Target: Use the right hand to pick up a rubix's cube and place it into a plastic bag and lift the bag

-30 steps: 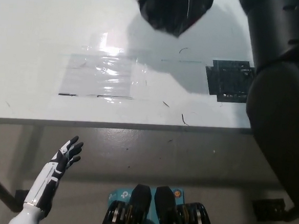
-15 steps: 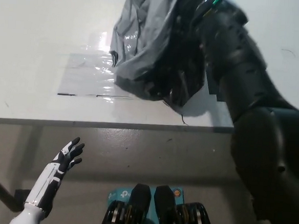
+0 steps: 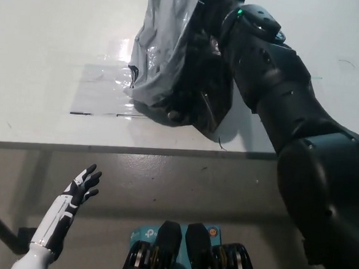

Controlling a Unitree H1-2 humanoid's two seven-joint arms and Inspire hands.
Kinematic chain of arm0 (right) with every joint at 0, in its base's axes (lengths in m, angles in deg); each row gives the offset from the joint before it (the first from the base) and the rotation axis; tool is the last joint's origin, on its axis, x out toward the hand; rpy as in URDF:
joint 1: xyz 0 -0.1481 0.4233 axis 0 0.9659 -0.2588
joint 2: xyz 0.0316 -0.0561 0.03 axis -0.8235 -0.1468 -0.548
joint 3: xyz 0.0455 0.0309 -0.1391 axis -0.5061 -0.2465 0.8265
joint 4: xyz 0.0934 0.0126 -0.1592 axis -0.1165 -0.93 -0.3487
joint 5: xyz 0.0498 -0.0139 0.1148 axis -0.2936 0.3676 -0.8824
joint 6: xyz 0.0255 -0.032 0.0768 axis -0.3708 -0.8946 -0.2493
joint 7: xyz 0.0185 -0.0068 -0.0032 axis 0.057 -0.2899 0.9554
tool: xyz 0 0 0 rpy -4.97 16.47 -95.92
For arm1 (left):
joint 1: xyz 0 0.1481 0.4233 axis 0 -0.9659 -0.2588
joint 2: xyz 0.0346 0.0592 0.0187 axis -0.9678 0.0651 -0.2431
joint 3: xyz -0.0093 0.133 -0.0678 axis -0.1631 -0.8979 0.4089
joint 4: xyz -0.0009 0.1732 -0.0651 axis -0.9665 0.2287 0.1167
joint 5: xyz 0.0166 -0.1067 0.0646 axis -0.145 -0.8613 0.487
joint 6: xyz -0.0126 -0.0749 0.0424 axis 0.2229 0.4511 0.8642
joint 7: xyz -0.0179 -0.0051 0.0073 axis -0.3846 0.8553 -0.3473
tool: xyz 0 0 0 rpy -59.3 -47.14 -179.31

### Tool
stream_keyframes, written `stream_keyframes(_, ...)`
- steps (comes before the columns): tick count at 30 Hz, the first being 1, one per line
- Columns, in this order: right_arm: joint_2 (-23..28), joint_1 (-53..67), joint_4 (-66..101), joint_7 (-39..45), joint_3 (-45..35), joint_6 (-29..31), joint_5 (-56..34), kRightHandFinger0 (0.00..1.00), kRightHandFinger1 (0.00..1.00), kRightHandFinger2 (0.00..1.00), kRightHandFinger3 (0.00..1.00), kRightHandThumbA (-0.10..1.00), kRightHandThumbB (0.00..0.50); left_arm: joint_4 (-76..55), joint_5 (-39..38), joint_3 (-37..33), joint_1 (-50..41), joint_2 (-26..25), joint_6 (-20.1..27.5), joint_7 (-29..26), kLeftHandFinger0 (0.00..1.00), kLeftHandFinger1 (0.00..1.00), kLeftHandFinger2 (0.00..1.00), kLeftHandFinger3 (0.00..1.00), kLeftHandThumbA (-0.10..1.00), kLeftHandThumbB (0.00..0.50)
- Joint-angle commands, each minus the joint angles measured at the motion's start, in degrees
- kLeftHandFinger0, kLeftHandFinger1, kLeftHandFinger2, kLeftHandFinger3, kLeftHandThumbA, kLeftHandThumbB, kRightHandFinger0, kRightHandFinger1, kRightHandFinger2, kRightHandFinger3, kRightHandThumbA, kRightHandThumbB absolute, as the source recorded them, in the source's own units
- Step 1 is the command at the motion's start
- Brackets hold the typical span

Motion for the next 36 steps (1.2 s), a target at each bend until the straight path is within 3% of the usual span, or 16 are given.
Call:
stream_keyframes(1, 4.4, -4.3, 2.6, 5.6, 16.1, -1.5, 18.3, 1.0, 1.0, 1.0, 1.0, 0.64, 0.403, -1.6, 0.5, -0.1, 0.8, -0.8, 0.5, 0.3, 0.99, 1.0, 1.0, 1.0, 1.0, 0.09)
stream_keyframes(4, 6.0, -4.8, 4.1, 6.0, 21.6, -2.0, 21.1, 1.0, 1.0, 1.0, 1.0, 0.64, 0.391, -1.7, 0.5, -0.2, 0.6, -0.5, 0.4, 0.3, 0.98, 1.0, 1.0, 1.0, 1.0, 0.083)
stream_keyframes(6, 7.0, -5.0, 5.0, 6.4, 24.0, -2.7, 22.2, 1.0, 1.0, 1.0, 1.0, 0.68, 0.412, -1.8, 0.5, -0.3, 0.6, -0.6, 0.1, 0.4, 0.98, 1.0, 1.0, 1.0, 1.0, 0.08)
stream_keyframes(12, 10.0, -4.9, 8.2, 8.8, 25.4, -3.5, 20.4, 1.0, 1.0, 1.0, 1.0, 0.51, 0.39, -2.0, 1.2, -0.4, 0.7, -0.8, -0.3, 0.3, 0.98, 1.0, 1.0, 1.0, 1.0, 0.089)
stream_keyframes(16, 12.8, -5.8, 10.9, 11.9, 30.9, -6.6, 25.5, 1.0, 1.0, 1.0, 1.0, 0.7, 0.447, -2.1, 0.7, -0.4, 0.7, -0.8, -0.5, 0.5, 0.98, 1.0, 1.0, 1.0, 1.0, 0.086)
stream_keyframes(18, 14.3, -6.5, 12.5, 14.2, 32.1, -8.3, 25.9, 1.0, 1.0, 1.0, 1.0, 0.68, 0.436, -2.1, 0.2, -0.4, 0.6, -0.7, -0.4, 0.7, 0.99, 1.0, 1.0, 1.0, 1.0, 0.095)
stream_keyframes(21, 16.3, -7.8, 14.1, 18.2, 35.1, -11.3, 28.3, 1.0, 1.0, 1.0, 1.0, 0.74, 0.438, -1.9, 0.2, -0.4, 0.6, -0.7, -0.1, 0.7, 0.99, 1.0, 1.0, 1.0, 1.0, 0.095)
stream_keyframes(24, 18.7, -9.2, 16.0, 23.3, 38.2, -12.6, 30.5, 1.0, 1.0, 1.0, 1.0, 0.82, 0.398, -1.8, 0.2, -0.4, 0.6, -0.7, -0.1, 0.8, 0.99, 1.0, 1.0, 1.0, 1.0, 0.109)
stream_keyframes(25, 19.6, -9.6, 16.8, 25.3, 39.0, -12.1, 31.0, 1.0, 1.0, 1.0, 1.0, 0.84, 0.349, -1.9, 0.3, -0.4, 0.6, -0.8, -0.2, 0.8, 0.99, 1.0, 1.0, 1.0, 1.0, 0.108)
stream_keyframes(26, 21.0, -10.3, 18.2, 28.3, 41.0, -11.3, 32.4, 1.0, 1.0, 1.0, 1.0, 0.89, 0.35, -2.0, 0.4, -0.4, 0.5, -0.8, -0.4, 0.8, 0.99, 1.0, 1.0, 1.0, 1.0, 0.108)
stream_keyframes(28, 22.1, -11.5, 19.8, 31.5, 43.6, -12.4, 34.5, 1.0, 1.0, 1.0, 1.0, 0.89, 0.37, -2.6, 0.4, 0.0, 0.2, -1.2, -0.8, 0.7, 0.99, 1.0, 1.0, 1.0, 1.0, 0.102)
stream_keyframes(30, 23.8, -12.2, 22.5, 35.3, 46.0, -14.1, 35.9, 0.78, 1.0, 1.0, 1.0, 0.82, 0.349, -2.7, 0.5, 0.0, 0.1, -1.4, -0.8, 0.7, 0.99, 1.0, 1.0, 1.0, 1.0, 0.101)
stream_keyframes(32, 25.9, -12.9, 26.4, 39.5, 48.3, -16.1, 37.3, 0.56, 0.86, 1.0, 1.0, 0.76, 0.324, -2.3, 0.3, 0.1, 0.1, -1.3, -0.6, 0.7, 0.99, 1.0, 1.0, 1.0, 1.0, 0.111)
stream_keyframes(34, 27.7, -12.3, 30.8, 41.2, 48.5, -17.4, 37.3, 0.63, 0.89, 1.0, 1.0, 0.74, 0.307, -2.3, 0.6, 0.1, 0.0, -1.3, -0.4, 0.6, 0.97, 1.0, 1.0, 1.0, 1.0, 0.112)
stream_keyframes(35, 28.6, -12.0, 32.8, 41.4, 48.6, -17.1, 37.4, 0.71, 0.94, 1.0, 1.0, 0.77, 0.287, -2.3, 0.7, 0.1, 0.0, -1.3, -0.3, 0.6, 0.97, 1.0, 1.0, 1.0, 1.0, 0.112)
stream_keyframes(36, 31.6, -9.9, 40.0, 38.7, 46.5, -14.8, 37.5, 0.94, 1.0, 1.0, 1.0, 0.89, 0.256, -2.4, 0.5, 0.2, -0.1, -1.3, -0.4, 0.6, 0.98, 1.0, 1.0, 1.0, 1.0, 0.112)
